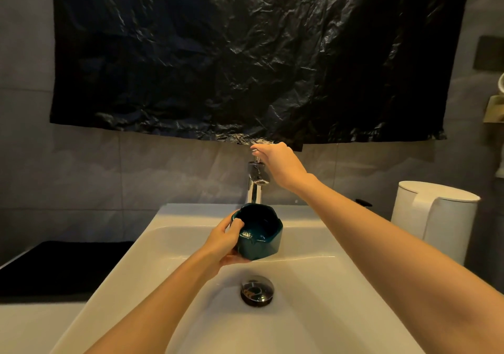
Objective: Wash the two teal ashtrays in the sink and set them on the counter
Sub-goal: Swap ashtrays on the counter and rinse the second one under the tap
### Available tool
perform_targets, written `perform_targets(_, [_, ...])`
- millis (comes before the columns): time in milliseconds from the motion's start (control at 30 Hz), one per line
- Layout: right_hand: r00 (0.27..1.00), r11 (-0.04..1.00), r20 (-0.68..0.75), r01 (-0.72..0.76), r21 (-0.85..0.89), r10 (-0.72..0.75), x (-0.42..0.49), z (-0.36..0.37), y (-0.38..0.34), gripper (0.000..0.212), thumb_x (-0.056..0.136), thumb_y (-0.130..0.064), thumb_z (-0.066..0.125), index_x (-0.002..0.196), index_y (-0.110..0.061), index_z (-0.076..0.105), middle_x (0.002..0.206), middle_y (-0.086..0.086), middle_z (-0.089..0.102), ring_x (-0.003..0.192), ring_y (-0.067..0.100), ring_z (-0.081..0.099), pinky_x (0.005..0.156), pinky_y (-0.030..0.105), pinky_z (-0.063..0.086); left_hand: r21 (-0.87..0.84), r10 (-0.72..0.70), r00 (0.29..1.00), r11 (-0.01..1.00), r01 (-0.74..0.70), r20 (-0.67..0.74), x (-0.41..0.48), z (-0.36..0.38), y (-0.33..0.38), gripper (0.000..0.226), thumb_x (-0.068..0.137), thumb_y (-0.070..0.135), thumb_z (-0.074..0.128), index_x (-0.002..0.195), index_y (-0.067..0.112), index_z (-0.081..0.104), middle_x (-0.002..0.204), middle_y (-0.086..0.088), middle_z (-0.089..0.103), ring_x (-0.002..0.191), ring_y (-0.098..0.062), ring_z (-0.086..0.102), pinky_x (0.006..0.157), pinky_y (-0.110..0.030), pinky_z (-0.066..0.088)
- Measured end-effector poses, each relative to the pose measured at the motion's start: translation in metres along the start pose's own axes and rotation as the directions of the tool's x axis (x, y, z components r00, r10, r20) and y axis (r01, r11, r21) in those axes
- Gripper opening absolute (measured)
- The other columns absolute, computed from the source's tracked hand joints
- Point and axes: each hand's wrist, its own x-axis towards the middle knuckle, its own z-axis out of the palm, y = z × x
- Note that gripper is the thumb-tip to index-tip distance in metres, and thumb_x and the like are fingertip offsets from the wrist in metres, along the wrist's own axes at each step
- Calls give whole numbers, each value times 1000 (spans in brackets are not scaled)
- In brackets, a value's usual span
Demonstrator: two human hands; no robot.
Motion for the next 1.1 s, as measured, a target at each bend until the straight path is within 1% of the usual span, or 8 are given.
perform_targets(400, [993,995,67,-100,14,98,13,-8,-6,34,103,-22,38,122,-7,62,114,15,66,101,31,63,86,40,53,79,-33,998,996,29,49,-12,2,2,29,101,27,39,129,27,47,126,-12,50,109,-36,56,69,-42,59])
perform_targets(633, [982,951,163,-137,279,94,-6,-11,-1,46,102,-20,42,147,-11,35,147,9,43,134,24,40,109,31,32,112,-32,998,993,26,54,-13,-1,1,29,101,27,39,128,27,47,128,-12,49,105,-36,59,71,-43,59])
perform_targets(700, [994,925,6,-107,364,113,-30,-10,-1,40,100,-17,47,139,-9,46,140,7,51,128,19,47,107,30,38,121,-30,998,992,23,55,-13,-2,1,27,101,26,38,127,27,48,125,-11,50,103,-34,59,68,-41,60])
perform_targets(800, [966,933,-228,-29,358,117,-84,-5,-3,16,94,-10,49,99,-9,64,98,5,63,89,18,58,79,32,49,138,-18,999,990,12,43,-13,-3,1,29,101,24,37,129,28,48,121,-9,51,102,-32,59,61,-37,60])
perform_targets(867, [998,955,-53,43,292,-29,-119,0,-6,16,87,-10,50,91,-8,65,90,5,64,84,19,56,80,38,49,154,-6,1000,988,1,29,-12,-4,0,31,101,24,38,130,28,47,122,-10,53,104,-33,59,63,-39,60])
perform_targets(967, [899,954,321,274,121,-299,-147,13,-12,26,85,-19,51,103,-12,69,106,1,68,105,16,55,115,34,25,173,14,1000,985,-16,10,-12,-4,-1,32,101,26,39,131,29,46,120,-11,55,100,-30,61,65,-39,60])
perform_targets(1033, [837,925,408,377,51,-364,-149,22,-17,37,86,-32,51,118,-16,63,121,-2,65,120,15,48,121,34,1,187,12,1000,982,-14,12,-11,-4,-1,34,101,26,39,134,30,44,124,-10,54,101,-30,61,66,-39,59])
perform_targets(1100, [822,913,424,406,31,-380,-146,31,-19,54,86,-46,53,133,-19,51,133,-3,58,131,16,42,121,39,-2,193,4,999,981,-11,34,-11,-4,-1,34,100,25,40,134,31,45,123,-9,55,102,-29,62,67,-40,60])
